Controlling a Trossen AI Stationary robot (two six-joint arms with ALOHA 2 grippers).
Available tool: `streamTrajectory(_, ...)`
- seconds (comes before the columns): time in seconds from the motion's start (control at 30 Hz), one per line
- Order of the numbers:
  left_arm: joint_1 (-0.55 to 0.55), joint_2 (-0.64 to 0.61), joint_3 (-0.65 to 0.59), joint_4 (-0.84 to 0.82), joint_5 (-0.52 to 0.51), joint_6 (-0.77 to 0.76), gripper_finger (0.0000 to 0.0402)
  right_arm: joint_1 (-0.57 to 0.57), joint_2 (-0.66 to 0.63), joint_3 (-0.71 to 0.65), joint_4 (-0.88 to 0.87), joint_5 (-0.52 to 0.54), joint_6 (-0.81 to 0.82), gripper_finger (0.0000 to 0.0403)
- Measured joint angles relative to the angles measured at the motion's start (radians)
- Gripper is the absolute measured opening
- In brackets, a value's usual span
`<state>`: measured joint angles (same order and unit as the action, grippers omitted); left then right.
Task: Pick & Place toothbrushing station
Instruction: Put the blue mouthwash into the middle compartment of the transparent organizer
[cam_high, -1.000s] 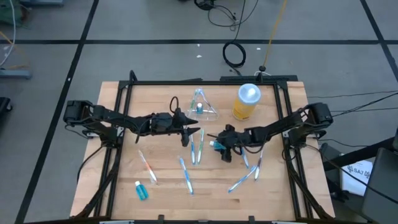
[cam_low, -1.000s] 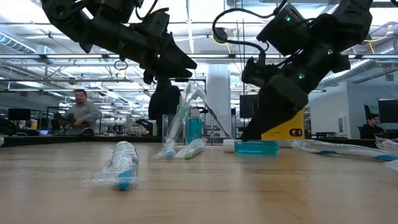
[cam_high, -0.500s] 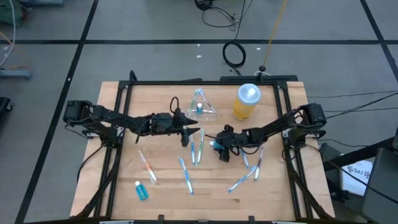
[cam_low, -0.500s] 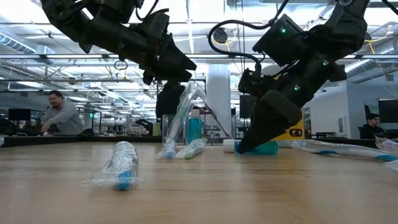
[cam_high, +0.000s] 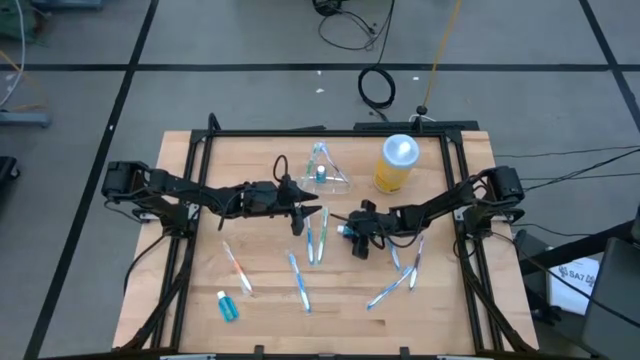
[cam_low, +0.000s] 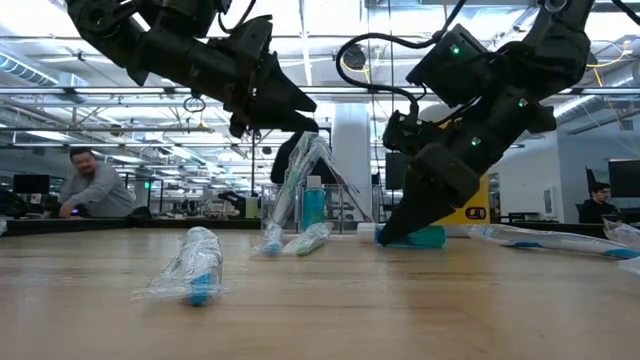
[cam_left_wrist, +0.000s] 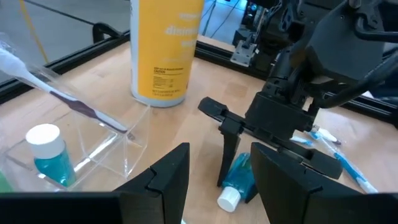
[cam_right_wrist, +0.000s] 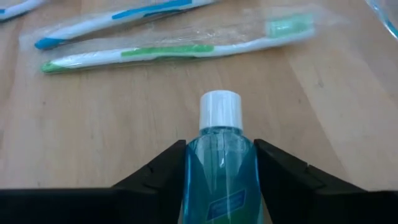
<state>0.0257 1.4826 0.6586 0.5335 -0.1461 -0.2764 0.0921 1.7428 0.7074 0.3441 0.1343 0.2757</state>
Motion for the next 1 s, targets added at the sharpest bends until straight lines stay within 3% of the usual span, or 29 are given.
streamTrajectory(0.13, -0.001, 0.0, 0.0, 0.0, 0.068, -0.047, 0.0177, 0.007, -0.018, -0.002, 0.097, -0.011, -0.061, 0.017)
streamTrajectory(0.37, -0.002, 0.0, 0.0, -0.065, 0.159, -0.364, 0.0177, 0.008, -0.029, -0.001, 0.273, 0.092, -0.218, 0.0154)
streamTrajectory(0.53, -0.012, 0.026, 0.0, -0.127, 0.153, -0.474, 0.0177, 0.009, -0.031, 0.0, 0.361, 0.111, -0.335, 0.017)
streamTrajectory(1.0, -0.026, 0.134, 0.0, 0.037, 0.094, -0.568, 0.0177, 0.006, -0.031, 0.001, 0.372, 0.128, -0.367, 0.0164)
